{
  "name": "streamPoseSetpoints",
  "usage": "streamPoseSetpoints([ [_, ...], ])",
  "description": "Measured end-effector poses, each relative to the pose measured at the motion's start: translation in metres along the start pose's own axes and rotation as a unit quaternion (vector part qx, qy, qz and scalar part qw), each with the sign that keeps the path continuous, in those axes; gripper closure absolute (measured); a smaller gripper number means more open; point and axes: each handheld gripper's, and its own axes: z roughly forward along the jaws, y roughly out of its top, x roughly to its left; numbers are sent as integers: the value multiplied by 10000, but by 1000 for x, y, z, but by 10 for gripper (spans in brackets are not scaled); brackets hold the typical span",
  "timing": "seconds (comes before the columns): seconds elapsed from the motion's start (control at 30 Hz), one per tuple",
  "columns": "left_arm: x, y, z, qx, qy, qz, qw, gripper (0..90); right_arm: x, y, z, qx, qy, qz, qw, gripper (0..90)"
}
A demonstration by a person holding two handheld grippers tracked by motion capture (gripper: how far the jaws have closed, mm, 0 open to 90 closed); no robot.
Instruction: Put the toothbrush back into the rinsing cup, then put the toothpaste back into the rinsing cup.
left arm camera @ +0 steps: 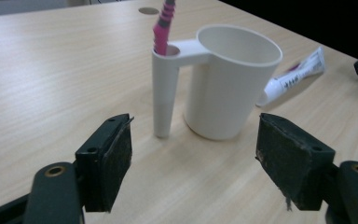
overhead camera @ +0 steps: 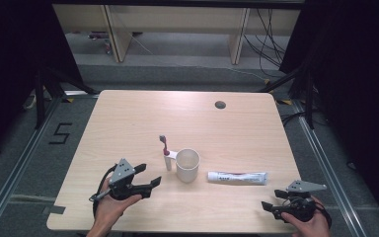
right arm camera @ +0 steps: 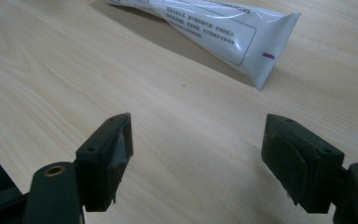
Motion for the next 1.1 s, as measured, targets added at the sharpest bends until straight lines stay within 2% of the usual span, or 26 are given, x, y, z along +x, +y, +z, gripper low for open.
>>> streamPoseSetpoints([
  [0.03, -3, -4, -1, 102, 4, -13, 9999, 259, 0, 0, 0, -5, 1, -4, 10000, 255],
  [0.13, -7, -11, -2, 212, -28, 35, 9998, 244, 1, 0, 0, 15, -2, 19, 10000, 255],
  [0.23, -12, -17, -3, 312, -58, 46, 9995, 240, 0, 1, -1, 30, -73, -96, 9999, 256],
  [0.57, -21, -29, -9, 473, -134, 235, 9985, 220, 0, 1, -1, 8, -81, -115, 9999, 256],
  [0.6, -22, -30, -9, 487, -145, 223, 9985, 220, 2, 1, 0, -5, -14, 16, 10000, 256],
  [0.63, -24, -32, -11, 540, -120, 217, 9982, 218, 0, 1, -1, -9, -62, -129, 9999, 256],
  [0.67, -25, -33, -12, 566, -109, 220, 9981, 217, 2, 1, 0, -28, 14, -16, 10000, 256],
  [0.7, -25, -33, -12, 566, -109, 220, 9981, 217, 0, 2, 0, -18, -17, -118, 9999, 256],
  [0.73, -26, -34, -12, 544, -135, 227, 9982, 217, 0, 2, 0, -18, -17, -118, 9999, 256],
  [0.77, -28, -36, -14, 591, -117, 248, 9979, 215, 1, 3, -1, -30, -69, -164, 9998, 267],
  [0.8, -29, -37, -14, 608, -106, 253, 9978, 213, 4, 3, 0, -16, -14, -48, 10000, 272],
  [0.83, -29, -38, -15, 631, -72, 248, 9977, 212, 3, 4, 0, -60, 25, -94, 9999, 274],
  [0.87, -30, -40, -16, 625, -86, 260, 9977, 212, 3, 5, 0, -79, -35, -181, 9998, 279],
  [0.97, -31, -42, -17, 666, -59, 247, 9975, 210, 6, 9, 1, -148, 82, -137, 9998, 303],
  [1.03, -32, -48, -16, 824, -106, 340, 9960, 206, 8, 14, 0, -218, 53, -240, 9995, 352],
  [1.07, -33, -49, -16, 843, -127, 302, 9959, 206, 9, 17, 0, -342, 85, -322, 9989, 377],
  [1.1, -33, -50, -16, 929, -118, 378, 9949, 206, 10, 20, 0, -360, 117, -324, 9988, 408],
])
